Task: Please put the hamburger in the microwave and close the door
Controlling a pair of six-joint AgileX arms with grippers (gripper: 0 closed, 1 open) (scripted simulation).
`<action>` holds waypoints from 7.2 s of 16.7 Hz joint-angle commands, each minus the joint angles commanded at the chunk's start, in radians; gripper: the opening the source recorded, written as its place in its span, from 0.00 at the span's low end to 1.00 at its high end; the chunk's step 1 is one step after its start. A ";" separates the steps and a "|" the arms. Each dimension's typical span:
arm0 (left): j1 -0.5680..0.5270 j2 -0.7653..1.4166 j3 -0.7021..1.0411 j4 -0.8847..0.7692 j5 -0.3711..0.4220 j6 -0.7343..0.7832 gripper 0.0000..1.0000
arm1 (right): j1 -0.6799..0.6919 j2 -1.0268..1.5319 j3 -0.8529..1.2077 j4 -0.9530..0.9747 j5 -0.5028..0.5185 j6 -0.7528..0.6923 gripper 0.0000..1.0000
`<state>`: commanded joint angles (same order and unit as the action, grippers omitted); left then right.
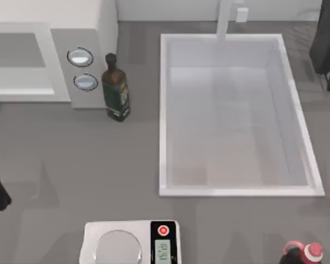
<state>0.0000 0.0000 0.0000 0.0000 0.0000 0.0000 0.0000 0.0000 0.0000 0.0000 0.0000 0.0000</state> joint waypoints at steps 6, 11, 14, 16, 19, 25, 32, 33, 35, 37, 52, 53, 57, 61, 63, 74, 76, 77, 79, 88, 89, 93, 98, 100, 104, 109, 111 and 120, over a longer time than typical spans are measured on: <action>0.015 0.108 0.086 -0.104 0.016 0.103 1.00 | 0.000 0.000 0.000 0.000 0.000 0.000 1.00; 0.074 0.468 0.299 -0.339 0.020 0.349 1.00 | 0.000 0.000 0.000 0.000 0.000 0.000 1.00; 0.122 0.745 0.450 -0.480 0.015 0.509 1.00 | 0.000 0.000 0.000 0.000 0.000 0.000 1.00; 0.156 0.932 0.550 -0.567 0.010 0.608 1.00 | 0.000 0.000 0.000 0.000 0.000 0.000 1.00; 0.202 1.190 0.687 -0.695 0.005 0.750 1.00 | 0.000 0.000 0.000 0.000 0.000 0.000 1.00; 0.258 1.498 0.887 -0.920 0.004 0.987 1.00 | 0.000 0.000 0.000 0.000 0.000 0.000 1.00; 0.260 1.525 0.903 -0.943 0.002 1.016 1.00 | 0.000 0.000 0.000 0.000 0.000 0.000 1.00; 0.261 1.533 0.895 -0.930 0.002 1.015 1.00 | 0.000 0.000 0.000 0.000 0.000 0.000 1.00; 0.262 1.564 0.866 -0.872 0.002 1.015 1.00 | 0.000 0.000 0.000 0.000 0.000 0.000 1.00; 0.264 1.611 0.823 -0.774 0.002 1.018 1.00 | 0.000 0.000 0.000 0.000 0.000 0.000 1.00; 0.266 1.712 0.731 -0.585 0.002 1.022 0.55 | 0.000 0.000 0.000 0.000 0.000 0.000 1.00; 0.266 1.712 0.731 -0.585 0.002 1.022 0.47 | 0.000 0.000 0.000 0.000 0.000 0.000 1.00; 0.266 1.712 0.731 -0.585 0.002 1.022 0.17 | 0.000 0.000 0.000 0.000 0.000 0.000 1.00; 0.266 1.712 0.731 -0.585 0.002 1.022 0.00 | 0.000 0.000 0.000 0.000 0.000 0.000 1.00; 0.266 1.712 0.731 -0.585 0.002 1.022 0.00 | 0.000 0.000 0.000 0.000 0.000 0.000 1.00; 0.265 1.589 0.874 -0.854 0.024 1.011 0.00 | 0.000 0.000 0.000 0.000 0.000 0.000 1.00; 0.264 1.549 0.935 -0.975 0.023 1.009 0.00 | 0.000 0.000 0.000 0.000 0.000 0.000 1.00; 0.264 1.528 0.965 -1.024 0.023 1.007 0.00 | 0.000 0.000 0.000 0.000 0.000 0.000 1.00; 0.263 1.492 1.014 -1.091 0.023 1.003 0.00 | 0.000 0.000 0.000 0.000 0.000 0.000 1.00; 0.265 1.500 1.049 -1.054 0.020 0.975 0.00 | 0.000 0.000 0.000 0.000 0.000 0.000 1.00; 0.264 1.515 1.059 -1.014 0.020 0.956 0.00 | 0.000 0.000 0.000 0.000 0.000 0.000 1.00; 0.252 1.603 1.095 -0.768 0.027 0.846 0.00 | 0.000 0.000 0.000 0.000 0.000 0.000 1.00; 0.239 1.775 1.080 -0.340 0.060 0.648 0.00 | 0.000 0.000 0.000 0.000 0.000 0.000 1.00; 0.238 1.847 1.054 -0.158 0.082 0.558 0.00 | 0.000 0.000 0.000 0.000 0.000 0.000 1.00; 0.238 1.963 1.001 0.207 0.139 0.380 0.00 | 0.000 0.000 0.000 0.000 0.000 0.000 1.00; 0.240 2.073 0.941 0.624 0.217 0.202 0.00 | 0.000 0.000 0.000 0.000 0.000 0.000 1.00; 0.242 2.099 0.924 0.738 0.242 0.154 0.00 | 0.000 0.000 0.000 0.000 0.000 0.000 1.00; 0.239 2.113 0.914 0.840 0.266 0.112 0.00 | 0.000 0.000 0.000 0.000 0.000 0.000 1.00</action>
<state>0.2395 2.1134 0.9137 0.8398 0.2661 0.1117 0.0000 0.0000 0.0000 0.0000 0.0000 0.0000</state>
